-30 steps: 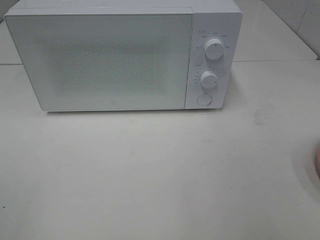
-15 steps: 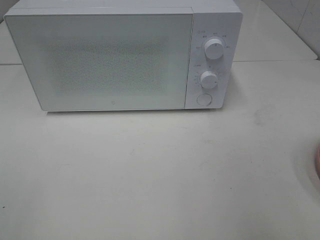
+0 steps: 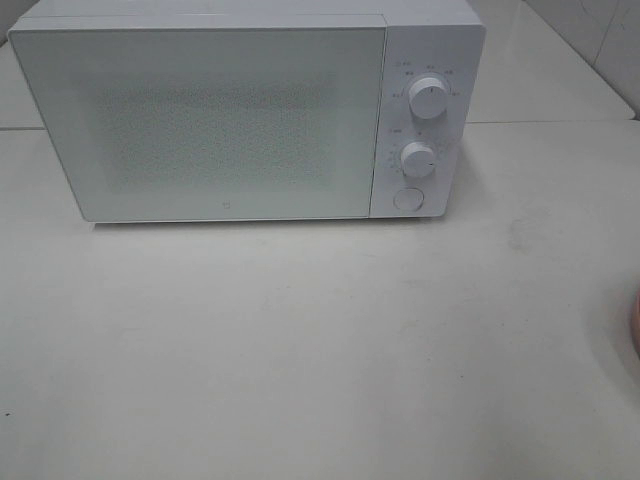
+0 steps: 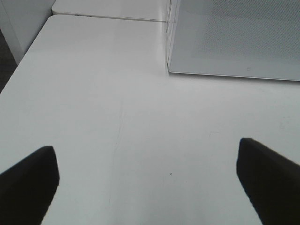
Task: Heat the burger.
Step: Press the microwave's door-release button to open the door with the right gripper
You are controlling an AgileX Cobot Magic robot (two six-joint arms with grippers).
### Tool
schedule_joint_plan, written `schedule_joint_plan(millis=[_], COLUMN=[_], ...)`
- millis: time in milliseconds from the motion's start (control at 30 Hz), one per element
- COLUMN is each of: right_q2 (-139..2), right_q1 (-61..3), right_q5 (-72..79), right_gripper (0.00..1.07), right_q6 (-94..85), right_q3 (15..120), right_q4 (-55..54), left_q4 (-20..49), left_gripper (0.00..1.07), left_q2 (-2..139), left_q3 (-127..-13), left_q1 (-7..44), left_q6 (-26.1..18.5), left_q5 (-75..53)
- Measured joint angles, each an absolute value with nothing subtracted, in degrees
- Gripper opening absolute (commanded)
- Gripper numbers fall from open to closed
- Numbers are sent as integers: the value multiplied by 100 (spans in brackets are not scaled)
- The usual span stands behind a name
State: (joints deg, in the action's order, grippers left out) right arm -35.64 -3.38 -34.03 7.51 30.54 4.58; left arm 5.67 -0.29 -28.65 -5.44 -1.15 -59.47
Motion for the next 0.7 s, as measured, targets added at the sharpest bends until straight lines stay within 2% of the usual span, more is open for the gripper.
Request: schedule_joint_plan(millis=[700], right_q2=[-5575], right_q1=[-338], right_q5=[-1060], right_gripper=[75], right_q6=[751], right_q3=[3054], right_q4=[458], left_q4=[567], left_gripper=[98], left_q2=[-29], left_q3=[-2865], left_q1=[-544], left_q6=[-115], left_q5=[-5947])
